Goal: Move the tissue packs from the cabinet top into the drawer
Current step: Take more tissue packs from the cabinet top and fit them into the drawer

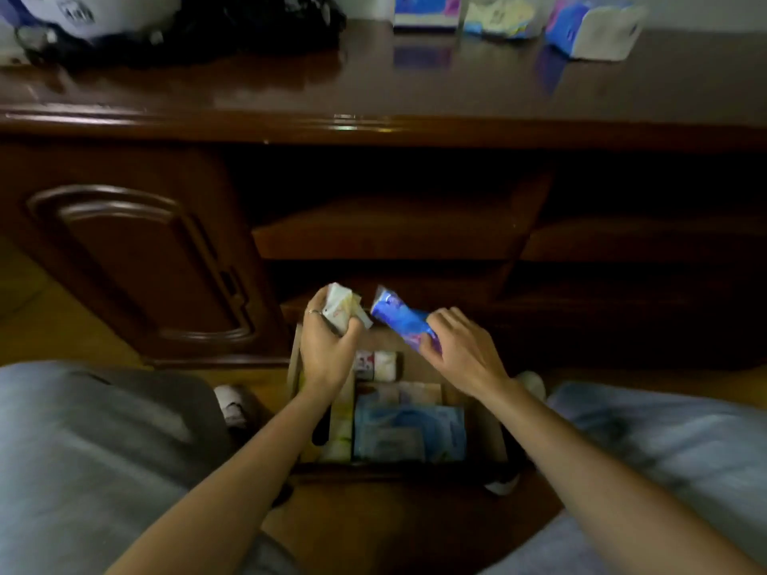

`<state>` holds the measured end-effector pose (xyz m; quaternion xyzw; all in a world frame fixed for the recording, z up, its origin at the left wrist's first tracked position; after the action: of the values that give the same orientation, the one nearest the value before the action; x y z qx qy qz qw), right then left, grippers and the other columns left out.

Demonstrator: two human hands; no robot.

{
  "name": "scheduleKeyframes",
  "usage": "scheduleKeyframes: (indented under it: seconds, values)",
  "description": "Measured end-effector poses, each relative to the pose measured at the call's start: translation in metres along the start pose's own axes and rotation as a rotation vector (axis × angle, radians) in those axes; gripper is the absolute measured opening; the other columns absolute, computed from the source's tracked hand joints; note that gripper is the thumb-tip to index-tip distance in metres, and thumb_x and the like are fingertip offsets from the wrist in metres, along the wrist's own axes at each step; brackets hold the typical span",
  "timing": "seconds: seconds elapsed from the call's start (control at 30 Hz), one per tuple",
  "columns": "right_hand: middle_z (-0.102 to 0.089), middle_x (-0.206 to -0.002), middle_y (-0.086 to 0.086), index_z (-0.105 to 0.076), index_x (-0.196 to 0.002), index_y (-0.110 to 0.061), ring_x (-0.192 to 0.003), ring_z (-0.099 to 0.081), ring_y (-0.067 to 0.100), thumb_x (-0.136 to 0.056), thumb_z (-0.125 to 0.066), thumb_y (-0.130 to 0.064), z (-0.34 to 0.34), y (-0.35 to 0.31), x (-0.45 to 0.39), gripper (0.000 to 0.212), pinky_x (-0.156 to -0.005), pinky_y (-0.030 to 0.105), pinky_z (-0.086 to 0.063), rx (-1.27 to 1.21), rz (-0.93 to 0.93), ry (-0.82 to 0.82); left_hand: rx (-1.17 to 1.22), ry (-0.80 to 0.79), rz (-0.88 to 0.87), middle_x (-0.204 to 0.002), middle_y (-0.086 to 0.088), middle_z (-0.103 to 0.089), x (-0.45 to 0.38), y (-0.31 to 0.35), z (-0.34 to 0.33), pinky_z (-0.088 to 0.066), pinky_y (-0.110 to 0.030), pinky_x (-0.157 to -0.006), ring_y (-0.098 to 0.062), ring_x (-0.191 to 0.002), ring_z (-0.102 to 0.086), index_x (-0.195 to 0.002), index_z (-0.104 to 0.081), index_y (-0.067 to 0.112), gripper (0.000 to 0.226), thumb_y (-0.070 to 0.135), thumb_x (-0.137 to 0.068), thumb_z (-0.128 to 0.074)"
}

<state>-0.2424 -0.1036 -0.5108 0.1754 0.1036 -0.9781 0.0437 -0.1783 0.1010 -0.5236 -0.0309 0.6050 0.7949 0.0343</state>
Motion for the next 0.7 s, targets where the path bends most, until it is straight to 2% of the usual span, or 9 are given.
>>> scheduleKeyframes:
  seconds: [0.1,0.23,0.3,0.4,0.47,0.53,0.63,0.67,0.7]
  values:
    - [-0.064,-0.093,0.001,-0.058,-0.093,-0.019,-0.093,-0.063,0.021,-0.092,-0.034,-0.041,-0.073,0.007,0.03,0.032,-0.066,0.032,-0.044,0.022,-0.003,-0.239,-0.084,-0.012,0.116,-0.12,0.0,-0.063,0.012,-0.062,0.004,-0.05,-0.035,-0.097,-0.022,-0.113,-0.063,-0.139,-0.046,0.018,0.061,0.011,-0.084,-0.071]
    - [-0.064,-0.105,-0.001,-0.057,-0.1,-0.022,-0.105,-0.058,0.017,-0.095,-0.039,-0.043,-0.145,-0.001,0.061,0.028,-0.075,0.033,-0.05,0.022,0.047,-0.479,-0.151,-0.089,0.225,-0.128,-0.008,-0.062,0.02,-0.119,-0.004,-0.049,-0.047,-0.103,-0.024,-0.118,-0.061,-0.143,-0.044,0.012,0.065,0.011,-0.085,-0.073]
    - [-0.058,-0.112,-0.006,-0.058,-0.104,-0.028,-0.106,-0.052,0.012,-0.093,-0.052,-0.042,-0.183,-0.007,0.084,0.018,-0.081,0.03,-0.049,-0.064,0.065,-0.72,-0.169,-0.126,0.274,-0.132,-0.008,-0.06,0.022,-0.139,-0.007,-0.049,-0.046,-0.105,-0.023,-0.121,-0.059,-0.147,-0.04,0.011,0.069,0.013,-0.086,-0.072]
    - [-0.061,-0.108,-0.009,-0.071,-0.103,-0.031,-0.093,-0.056,0.008,-0.092,-0.06,-0.045,-0.22,-0.004,0.122,0.02,-0.08,0.03,-0.048,-0.243,-0.08,-1.12,-0.175,-0.161,0.343,-0.128,-0.004,-0.063,0.025,-0.16,-0.01,-0.053,-0.042,-0.099,-0.02,-0.115,-0.062,-0.149,-0.039,0.015,0.072,0.014,-0.086,-0.072]
    - [-0.067,-0.097,-0.012,-0.073,-0.097,-0.031,-0.086,-0.06,0.005,-0.094,-0.058,-0.045,-0.226,-0.002,0.121,0.021,-0.078,0.029,-0.05,-0.305,-0.138,-1.141,-0.184,-0.184,0.363,-0.123,0.0,-0.065,0.025,-0.17,-0.015,-0.054,-0.04,-0.096,-0.017,-0.111,-0.063,-0.149,-0.04,0.019,0.071,0.015,-0.085,-0.072]
    - [-0.068,-0.089,-0.013,-0.072,-0.089,-0.032,-0.082,-0.062,0.002,-0.093,-0.06,-0.043,-0.224,0.002,0.104,0.016,-0.077,0.028,-0.051,-0.306,-0.144,-1.037,-0.146,-0.203,0.397,-0.117,0.006,-0.066,0.027,-0.179,-0.022,-0.055,-0.033,-0.092,-0.012,-0.108,-0.065,-0.148,-0.041,0.023,0.07,0.013,-0.085,-0.071]
    - [-0.062,-0.083,-0.022,-0.068,-0.088,-0.036,-0.074,-0.058,-0.006,-0.089,-0.068,-0.04,-0.221,0.004,0.084,0.003,-0.066,0.018,-0.043,-0.338,-0.128,-0.891,-0.112,-0.233,0.414,-0.111,0.014,-0.066,0.031,-0.185,-0.032,-0.054,-0.013,-0.079,0.006,-0.1,-0.065,-0.147,-0.04,0.027,0.071,0.011,-0.085,-0.072]
    - [-0.058,-0.085,-0.024,-0.065,-0.092,-0.04,-0.071,-0.054,-0.007,-0.088,-0.07,-0.037,-0.222,0.005,0.081,0.007,-0.062,0.014,-0.038,-0.327,-0.113,-0.859,-0.111,-0.239,0.408,-0.111,0.014,-0.066,0.031,-0.187,-0.034,-0.054,-0.013,-0.08,0.007,-0.099,-0.065,-0.146,-0.04,0.027,0.071,0.012,-0.085,-0.072]
    - [-0.057,-0.093,-0.023,-0.062,-0.096,-0.043,-0.07,-0.051,-0.008,-0.087,-0.071,-0.033,-0.223,0.007,0.079,0.016,-0.06,0.011,-0.036,-0.306,-0.111,-0.825,-0.099,-0.243,0.405,-0.113,0.012,-0.066,0.03,-0.188,-0.036,-0.057,-0.02,-0.084,0.003,-0.101,-0.065,-0.145,-0.04,0.027,0.07,0.012,-0.085,-0.072]
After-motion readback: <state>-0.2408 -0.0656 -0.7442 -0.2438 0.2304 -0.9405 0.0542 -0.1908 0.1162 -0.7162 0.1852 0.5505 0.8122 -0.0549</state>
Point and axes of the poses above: each hand's wrist, its own x-axis away from the middle knuckle, its own z-axis out of the back of the hand, y = z × x, the point moved 10 cm from there along -x, towards the middle knuckle
